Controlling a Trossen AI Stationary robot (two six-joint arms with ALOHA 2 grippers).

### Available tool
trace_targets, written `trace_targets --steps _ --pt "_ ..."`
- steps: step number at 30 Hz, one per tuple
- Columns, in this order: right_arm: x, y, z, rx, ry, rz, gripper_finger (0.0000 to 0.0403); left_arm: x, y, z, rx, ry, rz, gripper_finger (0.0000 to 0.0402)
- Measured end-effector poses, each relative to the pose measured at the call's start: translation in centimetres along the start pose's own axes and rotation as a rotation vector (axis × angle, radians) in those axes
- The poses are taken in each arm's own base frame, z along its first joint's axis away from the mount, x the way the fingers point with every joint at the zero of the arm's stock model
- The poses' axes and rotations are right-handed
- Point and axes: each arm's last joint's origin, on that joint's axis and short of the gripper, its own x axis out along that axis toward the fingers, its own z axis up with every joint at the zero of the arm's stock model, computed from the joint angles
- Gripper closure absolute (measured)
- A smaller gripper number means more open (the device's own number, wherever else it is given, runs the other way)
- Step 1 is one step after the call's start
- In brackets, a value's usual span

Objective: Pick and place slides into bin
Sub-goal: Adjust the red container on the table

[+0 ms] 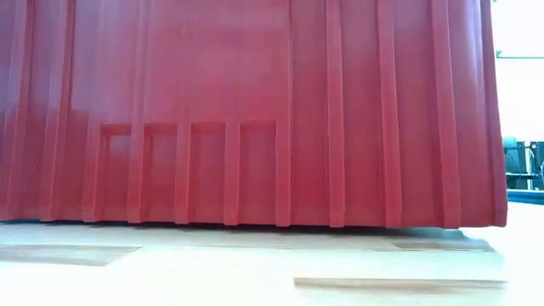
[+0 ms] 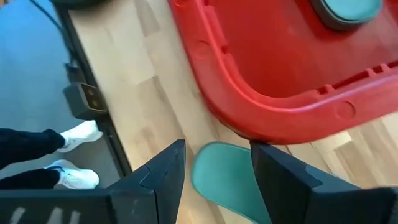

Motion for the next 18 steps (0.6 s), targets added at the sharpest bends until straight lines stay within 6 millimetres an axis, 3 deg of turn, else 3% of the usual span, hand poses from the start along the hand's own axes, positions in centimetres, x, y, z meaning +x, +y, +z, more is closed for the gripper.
trace_targets --steps 7,18 --pt "0.1 -0.7 -0.2 0.001 0.032 -0.061 0.0224 -0.7 0.2 -0.6 0.05 0.145 0.013 0.0365" --pt "0.2 -0.8 -0.2 0.045 0.023 -0.078 0.0224 -1.0 -0.3 -1.5 0.114 0.272 -0.014 0.0381"
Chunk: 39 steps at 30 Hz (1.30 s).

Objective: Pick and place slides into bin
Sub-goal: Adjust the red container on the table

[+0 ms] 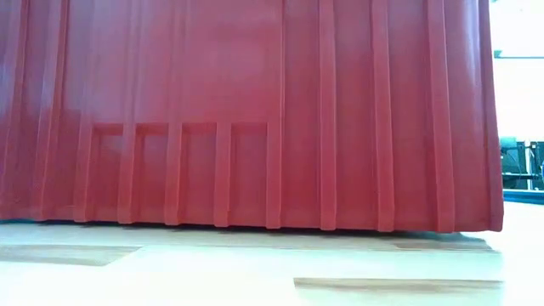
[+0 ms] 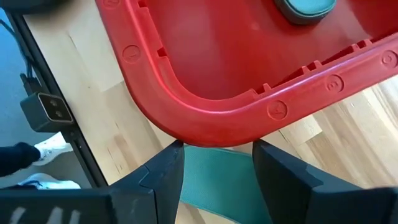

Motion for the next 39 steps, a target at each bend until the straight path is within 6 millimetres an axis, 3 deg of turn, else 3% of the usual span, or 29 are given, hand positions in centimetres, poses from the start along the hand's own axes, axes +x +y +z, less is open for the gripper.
trace_targets --steps 25,31,39 --pt "-0.3 -1.6 -0.6 0.095 0.093 -0.142 0.0224 0.6 0.9 -1.9 -0.004 0.115 0.0 0.0389" --pt "-0.6 -1.7 -1.1 0.128 0.094 -0.16 0.0224 0.6 0.5 -2.3 0.068 0.153 -0.041 0.0389" --pt "-0.8 -1.6 -1.6 0.14 0.115 -0.158 0.0224 1.1 1.5 -4.4 0.042 0.208 -0.117 0.0389"
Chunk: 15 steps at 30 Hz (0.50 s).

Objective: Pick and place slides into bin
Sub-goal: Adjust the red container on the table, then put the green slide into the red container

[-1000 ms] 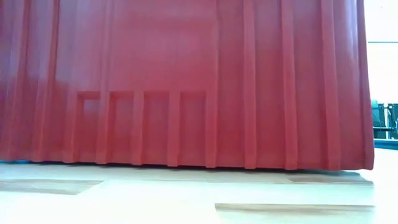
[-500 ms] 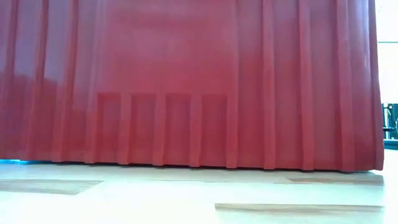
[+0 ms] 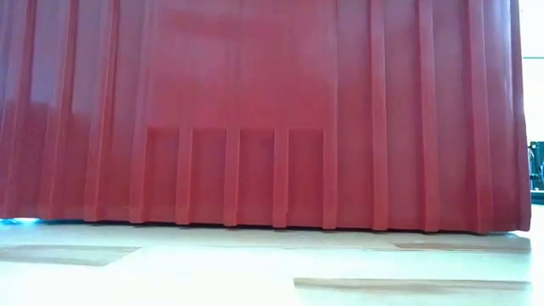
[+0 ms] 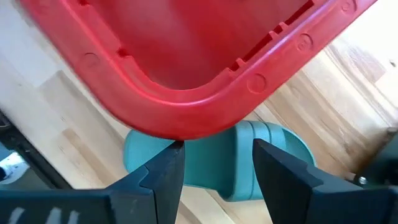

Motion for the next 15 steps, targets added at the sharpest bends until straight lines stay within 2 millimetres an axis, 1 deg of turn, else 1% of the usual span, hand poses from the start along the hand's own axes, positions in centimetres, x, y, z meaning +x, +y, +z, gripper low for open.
trace_targets --steps 3,6,9,13,15 --pt "-0.1 0.0 -0.3 0.006 0.031 0.005 0.0224 0.3 0.5 -0.7 -0.017 0.002 -0.03 0.0389" --pt "-0.5 0.1 -1.1 -0.001 0.103 0.029 0.0224 0.6 0.9 -1.3 -0.024 -0.016 -0.066 0.0389" --pt "-1.2 0.4 -1.9 -0.011 0.165 0.083 0.0224 0.9 1.3 -1.8 -0.005 -0.039 -0.093 0.0389" --pt "-2.2 1.1 -2.5 -0.008 0.304 0.179 0.0224 1.1 1.8 -2.3 0.016 -0.052 -0.11 0.0389" --pt "-2.4 1.2 -2.9 0.007 0.378 0.189 0.0224 1.3 2.0 -2.6 0.017 -0.059 -0.118 0.0389"
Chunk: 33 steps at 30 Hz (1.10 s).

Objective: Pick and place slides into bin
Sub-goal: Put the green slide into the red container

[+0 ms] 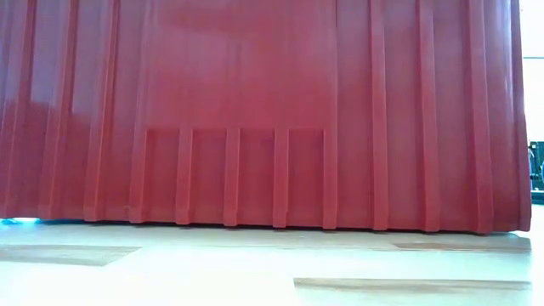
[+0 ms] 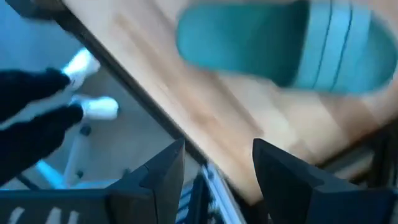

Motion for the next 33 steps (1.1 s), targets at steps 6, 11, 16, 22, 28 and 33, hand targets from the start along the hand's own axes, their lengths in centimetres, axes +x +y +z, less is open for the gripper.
trace_targets --steps 6,11,16,22,28,33 --pt "0.8 -1.5 -0.9 0.204 -0.057 -0.151 0.0224 0.1 0.4 -0.5 0.012 0.001 -0.01 0.0389" --pt "3.0 -2.1 -0.9 0.286 -0.13 -0.214 0.0224 0.2 0.4 -0.9 0.033 0.016 -0.022 0.0389" --pt "6.2 -3.5 0.0 0.314 -0.129 -0.339 0.0224 0.4 0.8 -2.1 0.008 0.019 -0.077 0.0389" --pt "8.8 -4.4 0.9 0.339 -0.105 -0.392 0.0224 0.5 1.2 -4.2 -0.087 -0.025 -0.229 0.0383" --pt "9.3 -4.3 1.2 0.337 -0.109 -0.371 0.0224 0.6 1.7 -5.5 -0.13 -0.038 -0.275 0.0346" --pt "9.3 -4.3 1.3 0.304 -0.119 -0.36 0.0224 0.7 2.1 -6.6 -0.161 -0.016 -0.279 0.03"
